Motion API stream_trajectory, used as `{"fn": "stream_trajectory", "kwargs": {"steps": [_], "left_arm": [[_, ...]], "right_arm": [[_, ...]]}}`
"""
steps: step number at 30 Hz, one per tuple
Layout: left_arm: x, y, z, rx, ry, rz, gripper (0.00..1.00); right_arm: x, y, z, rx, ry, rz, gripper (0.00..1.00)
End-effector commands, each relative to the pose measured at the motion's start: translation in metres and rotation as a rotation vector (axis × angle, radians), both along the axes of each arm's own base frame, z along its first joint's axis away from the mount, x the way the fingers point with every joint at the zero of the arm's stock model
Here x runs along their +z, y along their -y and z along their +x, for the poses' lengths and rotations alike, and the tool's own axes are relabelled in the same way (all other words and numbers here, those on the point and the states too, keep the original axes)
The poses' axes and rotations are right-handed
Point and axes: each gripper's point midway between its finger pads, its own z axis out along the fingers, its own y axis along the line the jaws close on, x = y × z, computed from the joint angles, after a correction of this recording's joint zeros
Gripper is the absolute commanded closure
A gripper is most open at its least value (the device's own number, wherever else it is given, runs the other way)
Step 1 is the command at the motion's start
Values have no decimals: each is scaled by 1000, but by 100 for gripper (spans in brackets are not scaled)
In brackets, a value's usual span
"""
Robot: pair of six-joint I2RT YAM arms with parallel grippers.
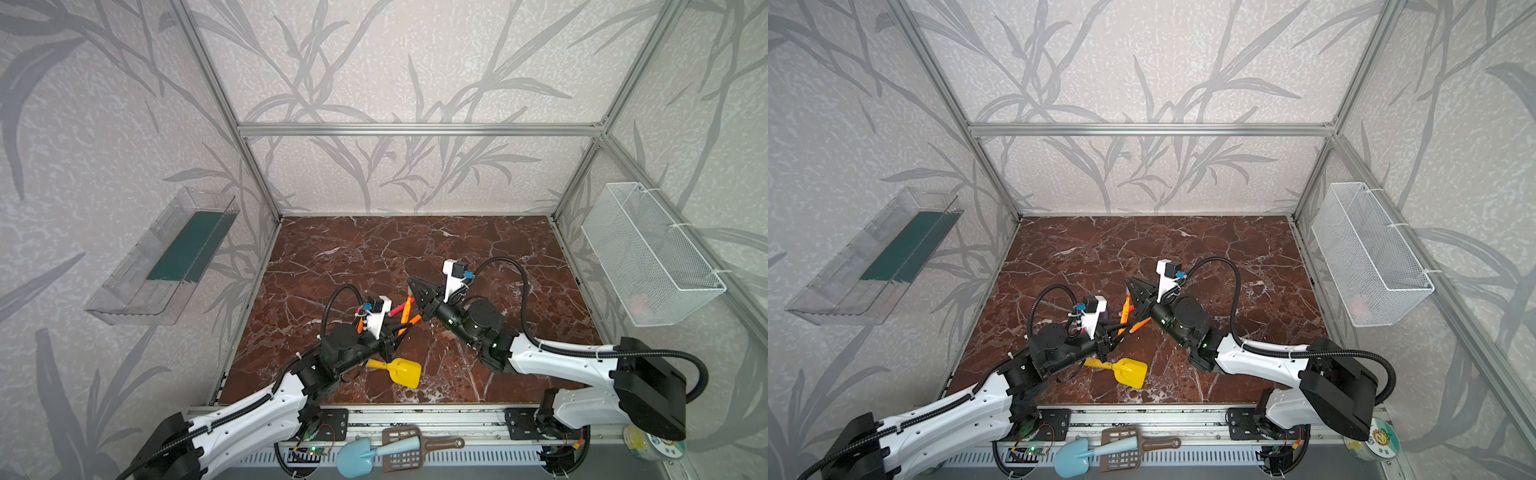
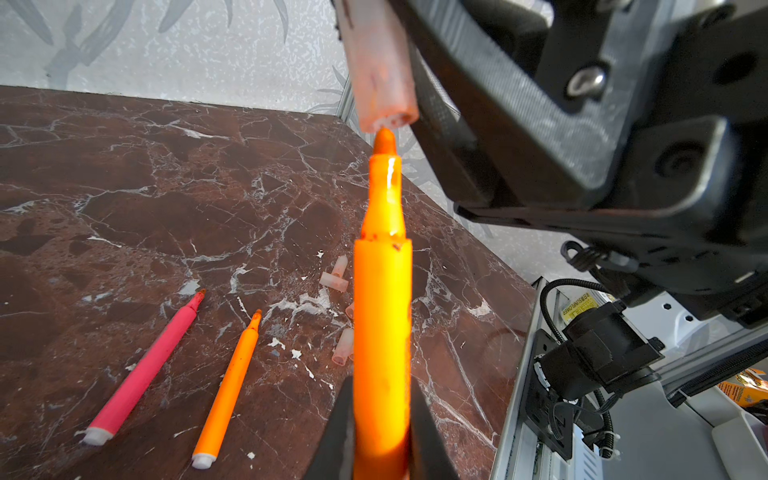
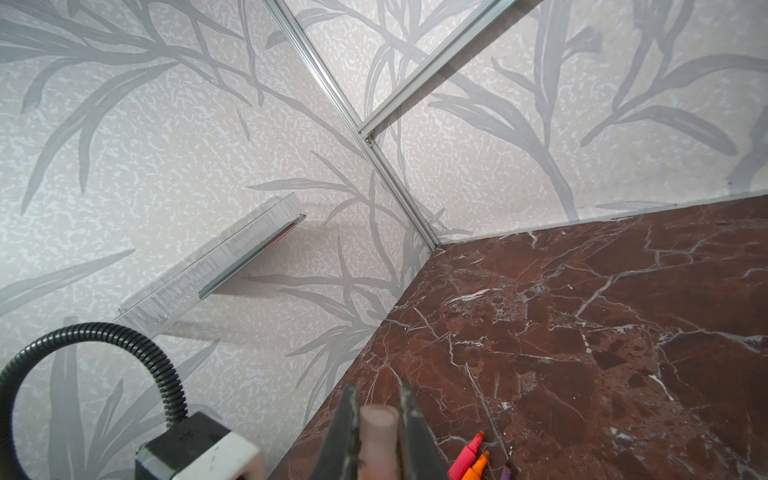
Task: Insert the pens into the pen caps
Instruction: 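Bring the pink cap above the orange marker tip with the right gripper, then push the pink cap down onto the orange marker tip with the right gripper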
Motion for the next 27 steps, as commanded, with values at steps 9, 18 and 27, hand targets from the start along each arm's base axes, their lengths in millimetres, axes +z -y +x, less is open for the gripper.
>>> {"fn": "stream_trajectory", "kwargs": {"steps": [9,18,27], "left_arm": [[-5,-5,3,27,-3,7,100],[-4,-8,7,63,-21,-13,100],[7,-13,5,46,-49,-110,100]], "right_arm": [[-13,-8,-19,62,-39,67,100],[-28,-25,-32,115,-60,62,100],[-63,-12,-43,129,-89,-8,100]]}}
